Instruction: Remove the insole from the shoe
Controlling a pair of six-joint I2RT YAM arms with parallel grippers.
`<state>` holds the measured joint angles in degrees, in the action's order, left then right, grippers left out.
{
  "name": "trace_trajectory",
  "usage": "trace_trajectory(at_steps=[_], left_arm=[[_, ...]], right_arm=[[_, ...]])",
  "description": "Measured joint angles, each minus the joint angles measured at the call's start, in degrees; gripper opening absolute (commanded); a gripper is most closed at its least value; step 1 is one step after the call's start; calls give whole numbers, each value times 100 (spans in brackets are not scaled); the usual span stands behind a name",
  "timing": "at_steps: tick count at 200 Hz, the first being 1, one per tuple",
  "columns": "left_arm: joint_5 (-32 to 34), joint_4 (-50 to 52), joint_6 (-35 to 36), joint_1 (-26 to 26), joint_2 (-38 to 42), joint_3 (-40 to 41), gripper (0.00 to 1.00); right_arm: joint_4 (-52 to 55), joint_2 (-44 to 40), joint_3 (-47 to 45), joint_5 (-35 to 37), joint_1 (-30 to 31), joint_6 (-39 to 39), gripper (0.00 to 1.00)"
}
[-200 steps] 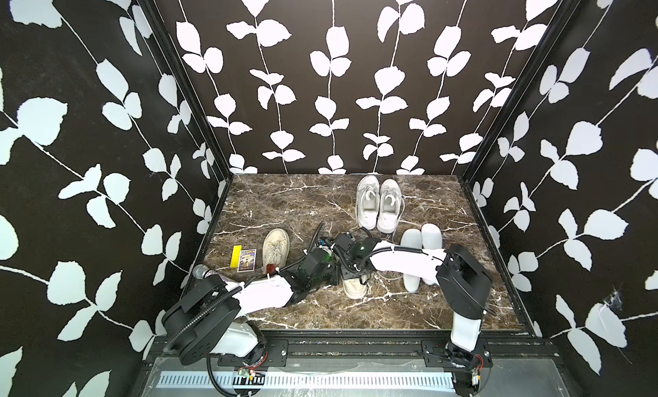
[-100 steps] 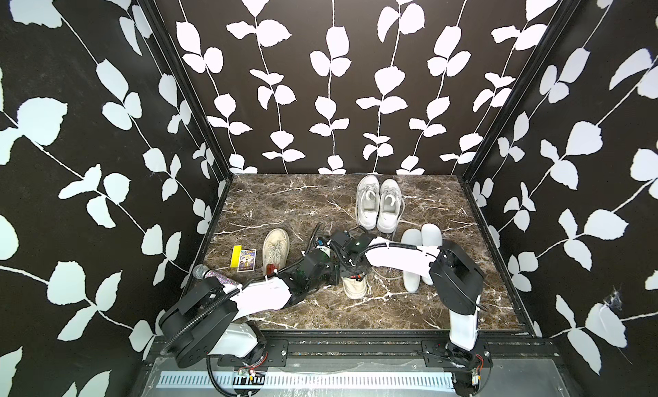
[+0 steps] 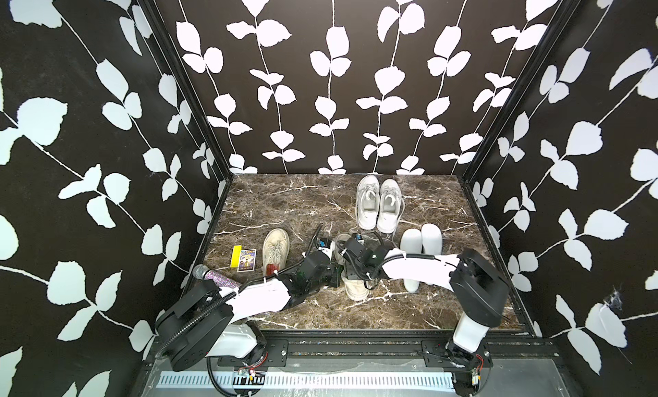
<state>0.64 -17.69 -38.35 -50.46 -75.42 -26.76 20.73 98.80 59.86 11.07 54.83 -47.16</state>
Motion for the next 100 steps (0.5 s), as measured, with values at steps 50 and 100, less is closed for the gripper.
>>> trace_trajectory(at_steps=[50, 100], left_arm=[[2, 140, 219, -39, -39, -151, 0], [74, 396, 409, -116, -153, -393, 10]], right_arm=[[-925, -225, -442, -734, -330, -74, 0], [-1250, -588, -695, -846, -391, -116, 0]])
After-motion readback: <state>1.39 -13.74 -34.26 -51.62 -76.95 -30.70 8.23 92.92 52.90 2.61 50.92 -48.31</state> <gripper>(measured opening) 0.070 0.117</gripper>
